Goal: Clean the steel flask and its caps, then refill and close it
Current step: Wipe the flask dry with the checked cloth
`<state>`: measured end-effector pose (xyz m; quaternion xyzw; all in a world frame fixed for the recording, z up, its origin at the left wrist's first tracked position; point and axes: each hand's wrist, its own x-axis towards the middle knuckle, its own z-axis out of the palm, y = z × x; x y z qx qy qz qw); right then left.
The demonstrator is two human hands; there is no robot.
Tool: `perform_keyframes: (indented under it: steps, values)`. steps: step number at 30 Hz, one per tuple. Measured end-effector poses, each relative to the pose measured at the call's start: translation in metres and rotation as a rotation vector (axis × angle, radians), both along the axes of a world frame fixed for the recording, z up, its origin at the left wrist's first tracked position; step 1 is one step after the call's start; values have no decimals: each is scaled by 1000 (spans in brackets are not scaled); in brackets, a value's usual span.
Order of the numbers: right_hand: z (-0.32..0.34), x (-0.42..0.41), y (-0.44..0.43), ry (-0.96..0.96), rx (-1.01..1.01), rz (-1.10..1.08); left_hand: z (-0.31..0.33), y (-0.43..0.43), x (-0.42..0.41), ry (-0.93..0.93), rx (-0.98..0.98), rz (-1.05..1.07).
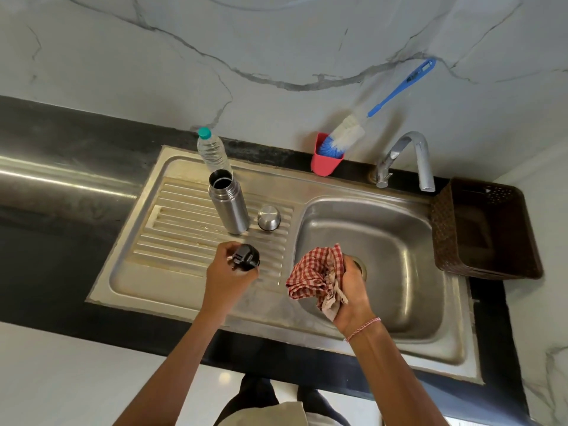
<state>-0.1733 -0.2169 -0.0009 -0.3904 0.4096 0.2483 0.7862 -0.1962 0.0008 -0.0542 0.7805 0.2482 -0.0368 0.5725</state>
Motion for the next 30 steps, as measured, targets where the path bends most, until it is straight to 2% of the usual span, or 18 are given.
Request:
perform_keyframes:
  steps: [3,8,17,20,27,30]
  values:
    - [-5,5,7,15,-26,-20,-20,4,17,-31,239,-149]
    - [-13,6,10,43,-61,-29,-59,7,40,-25,461,-317]
    - [-18,4,12,59,-91,-100,-81,7,52,-8,546,-395]
    - [-18,3,13,56,-91,-127,-75,6,53,-33,636,-443]
    - [-15,2,9,41,-111,-156,-39,-24,84,-370,820,-547]
    - [-14,-1,4,40,-107,-178,-33,-41,117,-269,901,-625]
